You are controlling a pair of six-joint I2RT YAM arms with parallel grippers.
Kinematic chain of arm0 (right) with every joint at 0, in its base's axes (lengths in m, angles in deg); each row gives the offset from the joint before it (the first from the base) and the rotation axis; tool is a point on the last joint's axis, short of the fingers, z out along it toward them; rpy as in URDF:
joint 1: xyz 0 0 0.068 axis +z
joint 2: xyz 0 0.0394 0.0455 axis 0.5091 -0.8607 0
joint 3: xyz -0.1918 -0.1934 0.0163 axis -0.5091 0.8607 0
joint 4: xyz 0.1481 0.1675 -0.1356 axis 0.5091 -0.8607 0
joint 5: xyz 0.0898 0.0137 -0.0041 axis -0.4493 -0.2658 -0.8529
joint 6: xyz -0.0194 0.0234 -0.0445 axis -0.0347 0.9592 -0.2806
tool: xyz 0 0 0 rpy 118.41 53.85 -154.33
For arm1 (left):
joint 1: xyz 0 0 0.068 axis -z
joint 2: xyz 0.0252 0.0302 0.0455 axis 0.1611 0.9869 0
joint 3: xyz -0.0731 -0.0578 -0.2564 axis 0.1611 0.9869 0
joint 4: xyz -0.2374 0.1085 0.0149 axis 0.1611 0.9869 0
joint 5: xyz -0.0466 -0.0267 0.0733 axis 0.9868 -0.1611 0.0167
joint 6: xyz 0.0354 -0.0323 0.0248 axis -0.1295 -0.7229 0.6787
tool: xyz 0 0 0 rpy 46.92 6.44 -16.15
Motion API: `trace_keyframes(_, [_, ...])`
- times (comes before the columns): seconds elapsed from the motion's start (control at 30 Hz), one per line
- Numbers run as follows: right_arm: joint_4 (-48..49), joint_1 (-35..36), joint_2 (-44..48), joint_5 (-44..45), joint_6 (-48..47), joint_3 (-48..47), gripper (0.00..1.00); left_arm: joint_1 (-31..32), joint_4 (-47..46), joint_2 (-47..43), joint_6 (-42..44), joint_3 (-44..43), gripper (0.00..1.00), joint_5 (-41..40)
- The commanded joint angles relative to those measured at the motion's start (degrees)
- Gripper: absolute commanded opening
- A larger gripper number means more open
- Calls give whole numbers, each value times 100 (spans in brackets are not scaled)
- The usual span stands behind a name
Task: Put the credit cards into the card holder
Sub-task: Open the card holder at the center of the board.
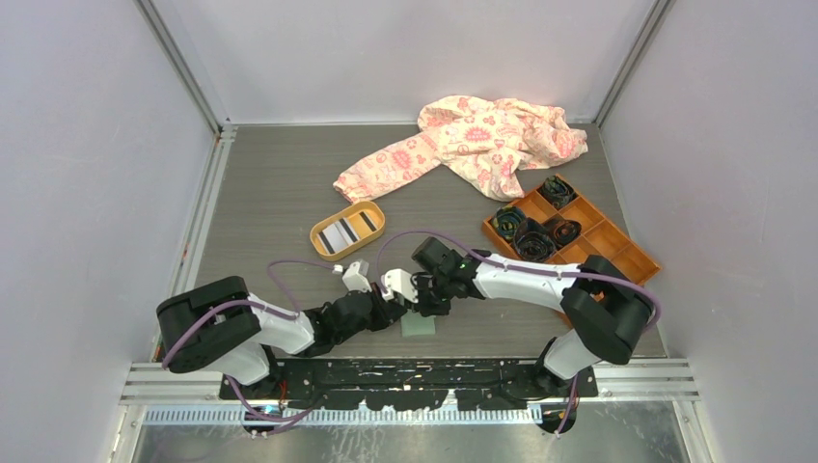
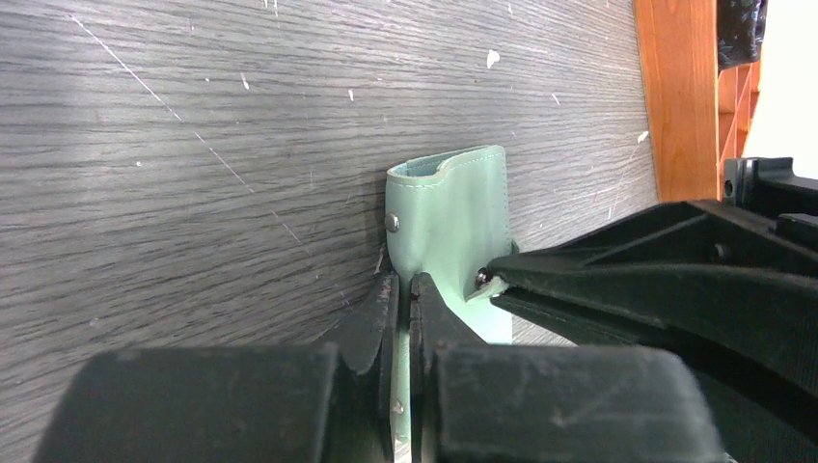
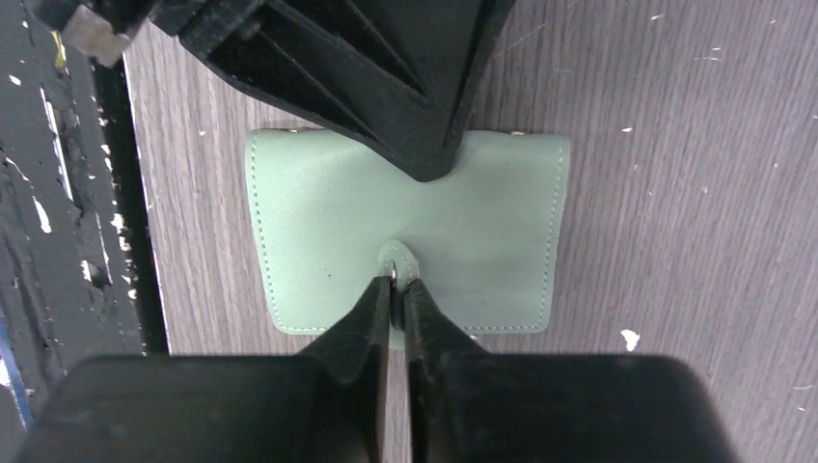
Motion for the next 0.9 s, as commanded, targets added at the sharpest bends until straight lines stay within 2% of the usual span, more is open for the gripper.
trace_keyframes(0.0, [210, 43, -127, -43, -77, -130, 3, 35, -240, 59, 108, -92, 0, 95])
trace_keyframes(0.27, [401, -666, 339, -697, 342, -46, 1, 12, -163, -70, 49, 144, 0, -227])
trace_keyframes(0.4, [537, -1024, 482, -1184, 652, -2, 1, -182, -25, -195, 267, 86, 1, -92])
trace_keyframes(0.43, [560, -1115, 503, -1342, 738, -7, 1, -274, 66, -256, 329, 46, 8, 35])
trace_keyframes(0.5, [640, -1318, 569, -1657, 917, 20, 1, -410, 306, -427, 433, -22, 30, 242])
trace_keyframes(0.6, [828, -1562, 681, -2203, 1238, 92, 1, -486, 892, -926, 599, -113, 57, 274])
trace_keyframes(0.7, [983, -1685, 723, -2497, 1485, 126, 1, -506, 1662, -1513, 851, -248, 70, 308])
trace_keyframes(0.87, [1280, -1763, 685, -2663, 2061, 136, 1, -502, 1934, -2240, 1228, -230, 77, 738])
